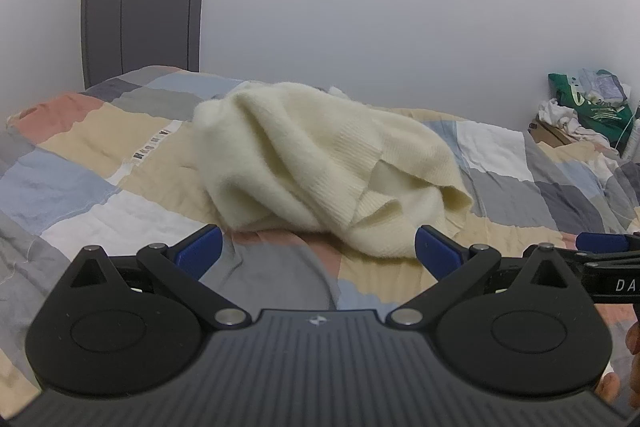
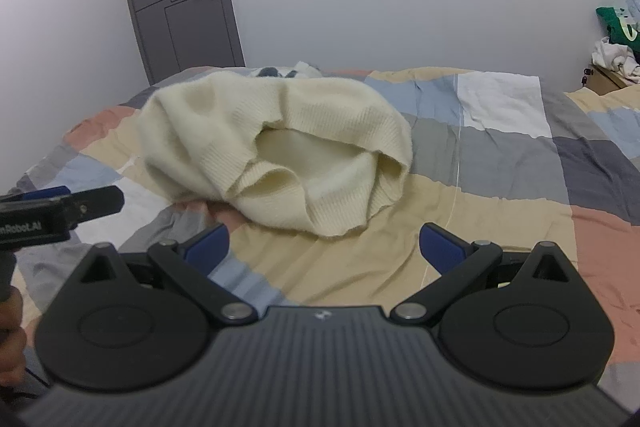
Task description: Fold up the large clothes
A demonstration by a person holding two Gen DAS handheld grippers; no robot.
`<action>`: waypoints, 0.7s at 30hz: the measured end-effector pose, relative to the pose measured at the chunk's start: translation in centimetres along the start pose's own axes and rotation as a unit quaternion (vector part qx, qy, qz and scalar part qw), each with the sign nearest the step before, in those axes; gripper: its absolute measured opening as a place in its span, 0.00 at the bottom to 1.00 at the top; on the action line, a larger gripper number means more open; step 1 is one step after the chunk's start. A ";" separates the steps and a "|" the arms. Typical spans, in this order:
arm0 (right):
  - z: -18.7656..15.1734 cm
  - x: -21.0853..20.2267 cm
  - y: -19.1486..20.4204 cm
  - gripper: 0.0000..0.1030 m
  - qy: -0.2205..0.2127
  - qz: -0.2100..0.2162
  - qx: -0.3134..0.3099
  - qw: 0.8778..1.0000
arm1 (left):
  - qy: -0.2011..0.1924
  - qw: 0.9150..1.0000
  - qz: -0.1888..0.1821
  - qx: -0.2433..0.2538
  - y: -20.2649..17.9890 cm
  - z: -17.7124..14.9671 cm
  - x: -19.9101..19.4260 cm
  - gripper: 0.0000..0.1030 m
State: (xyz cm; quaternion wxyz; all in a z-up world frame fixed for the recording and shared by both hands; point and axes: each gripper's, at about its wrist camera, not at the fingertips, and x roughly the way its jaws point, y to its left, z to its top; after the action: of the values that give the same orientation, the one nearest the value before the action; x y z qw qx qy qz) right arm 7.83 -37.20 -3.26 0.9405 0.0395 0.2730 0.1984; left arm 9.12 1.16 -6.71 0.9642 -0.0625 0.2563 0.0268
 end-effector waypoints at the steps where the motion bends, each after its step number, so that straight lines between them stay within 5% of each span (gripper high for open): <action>1: 0.0 0.0 0.0 1.00 -0.001 0.001 0.000 1.000 | 0.000 1.000 0.000 0.000 0.0 0.0 0.0 1.00; 21: -0.3 -1.2 -0.2 1.00 -0.022 0.001 0.016 1.000 | -0.006 1.000 0.008 0.002 0.4 -0.2 -0.8 1.00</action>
State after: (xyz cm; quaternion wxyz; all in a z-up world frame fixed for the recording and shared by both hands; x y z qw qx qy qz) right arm 6.83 -37.90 -2.93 0.9452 0.0593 0.2557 0.1942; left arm 8.25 1.54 -6.55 0.9655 -0.0581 0.2515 0.0341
